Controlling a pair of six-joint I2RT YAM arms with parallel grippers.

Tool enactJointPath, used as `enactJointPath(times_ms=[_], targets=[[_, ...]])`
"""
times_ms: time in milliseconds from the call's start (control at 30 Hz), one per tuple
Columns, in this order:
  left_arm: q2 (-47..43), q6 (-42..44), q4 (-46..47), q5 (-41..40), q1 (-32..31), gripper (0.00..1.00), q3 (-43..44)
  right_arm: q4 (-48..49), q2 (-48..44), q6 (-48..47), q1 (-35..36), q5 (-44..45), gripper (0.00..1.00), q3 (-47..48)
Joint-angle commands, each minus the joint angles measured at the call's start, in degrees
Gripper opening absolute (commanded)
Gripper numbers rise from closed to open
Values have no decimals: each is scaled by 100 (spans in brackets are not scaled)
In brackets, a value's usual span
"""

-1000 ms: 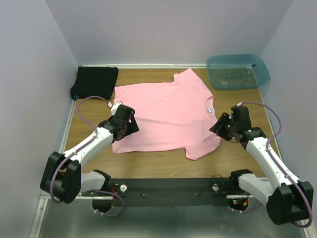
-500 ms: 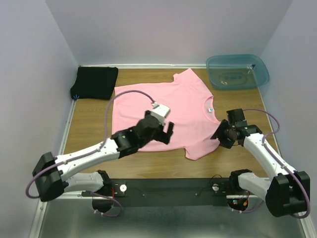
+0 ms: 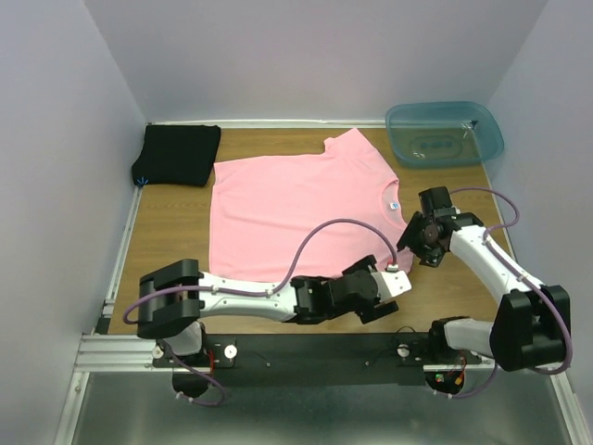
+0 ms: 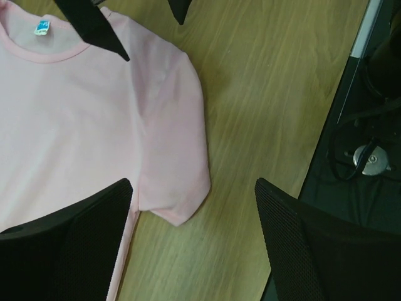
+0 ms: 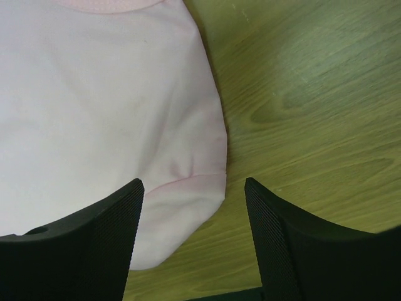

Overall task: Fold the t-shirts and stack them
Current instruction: Flatten the tshirt out

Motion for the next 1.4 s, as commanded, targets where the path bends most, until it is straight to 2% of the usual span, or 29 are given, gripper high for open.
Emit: enactJointPath(times_ms=[0, 167, 300, 633, 800, 833, 933, 967, 1033, 1067, 1267, 1367], targets=[[547, -18, 459, 202, -86, 86, 144, -33, 247, -169, -121, -115, 74, 177], [1101, -72, 706, 361, -95, 84, 196, 73, 318, -213, -209, -415, 74, 115], [1338, -125, 829, 37, -86, 79, 205, 126, 222, -213, -236, -538, 74, -69], [1770, -353, 899, -149, 125, 75, 267, 240, -130, -54, -236, -855, 74, -517], [1884, -388, 926, -175, 195, 65, 302, 249, -279, 33, -253, -899, 74, -632], [1884, -406, 926, -175, 213, 61, 302, 249, -297, 33, -236, -899, 74, -641], [1849, -432, 926, -105, 318, 43, 311, 231, -315, 42, -244, -916, 74, -658], [1832, -432, 943, -70, 344, 26, 302, 240, -315, 42, -245, -916, 74, -658], [1770, -432, 952, 53, 406, 3, 284, 240, -315, 42, -244, -925, 74, -685], [1726, -450, 961, 88, 467, 0, 267, 249, -332, 33, -227, -925, 74, -685], [1515, -371, 970, 361, 678, 0, 293, 240, -429, 33, -236, -978, 74, -702], [1314, -406, 970, 817, 862, 0, 293, 240, -482, 16, -236, -1013, 74, -685]])
